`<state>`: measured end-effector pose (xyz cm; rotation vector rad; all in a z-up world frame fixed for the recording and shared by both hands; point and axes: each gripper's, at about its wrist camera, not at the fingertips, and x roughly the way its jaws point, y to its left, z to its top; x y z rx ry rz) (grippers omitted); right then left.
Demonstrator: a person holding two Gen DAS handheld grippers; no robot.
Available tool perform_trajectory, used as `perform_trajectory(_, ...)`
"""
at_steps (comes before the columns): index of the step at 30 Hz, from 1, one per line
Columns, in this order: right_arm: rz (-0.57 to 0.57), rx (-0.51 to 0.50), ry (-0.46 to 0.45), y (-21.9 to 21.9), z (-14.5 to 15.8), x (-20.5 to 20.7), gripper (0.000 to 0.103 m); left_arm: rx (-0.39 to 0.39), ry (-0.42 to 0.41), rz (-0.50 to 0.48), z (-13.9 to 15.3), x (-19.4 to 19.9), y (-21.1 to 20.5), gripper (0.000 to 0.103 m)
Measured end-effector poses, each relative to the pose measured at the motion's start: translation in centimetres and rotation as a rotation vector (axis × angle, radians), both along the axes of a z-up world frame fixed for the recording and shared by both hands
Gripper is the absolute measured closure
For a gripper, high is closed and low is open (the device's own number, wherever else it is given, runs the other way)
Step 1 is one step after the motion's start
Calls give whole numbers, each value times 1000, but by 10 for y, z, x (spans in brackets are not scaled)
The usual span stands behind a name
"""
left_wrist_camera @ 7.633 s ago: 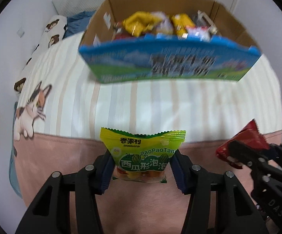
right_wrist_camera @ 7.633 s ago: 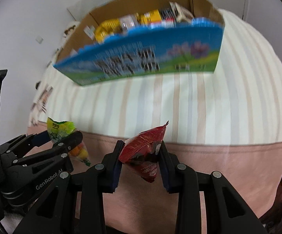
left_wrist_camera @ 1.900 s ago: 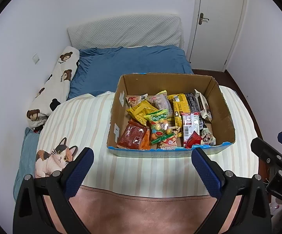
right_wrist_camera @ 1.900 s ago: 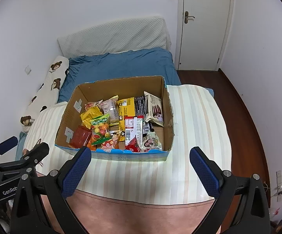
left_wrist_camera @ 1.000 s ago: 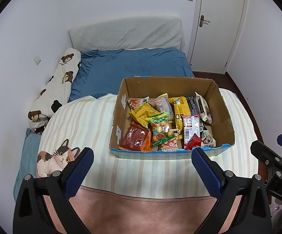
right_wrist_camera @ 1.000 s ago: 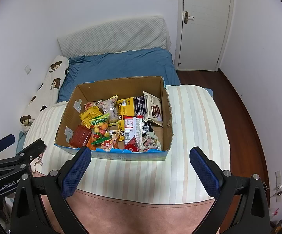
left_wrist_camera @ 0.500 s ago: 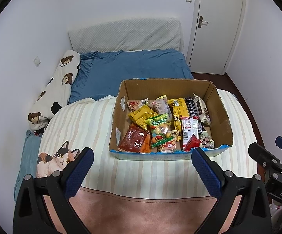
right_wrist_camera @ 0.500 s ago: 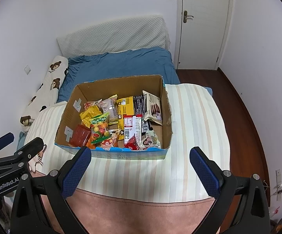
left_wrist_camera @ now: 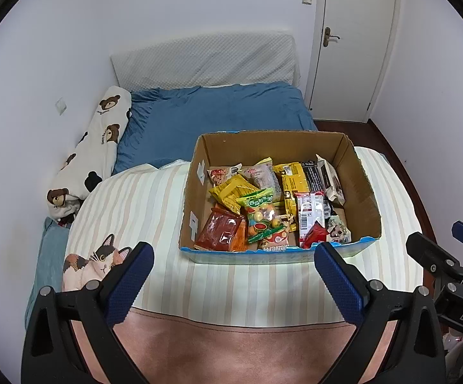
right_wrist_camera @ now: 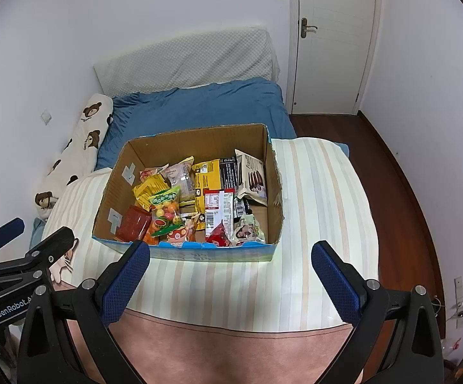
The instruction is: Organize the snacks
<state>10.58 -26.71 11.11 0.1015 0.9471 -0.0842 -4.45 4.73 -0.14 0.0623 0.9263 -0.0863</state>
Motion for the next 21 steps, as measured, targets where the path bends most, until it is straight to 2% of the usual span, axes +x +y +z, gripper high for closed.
perform_trajectory(21, -14, 6, 0, -3, 2, -5, 0, 5, -21, -14, 4, -4, 0, 0)
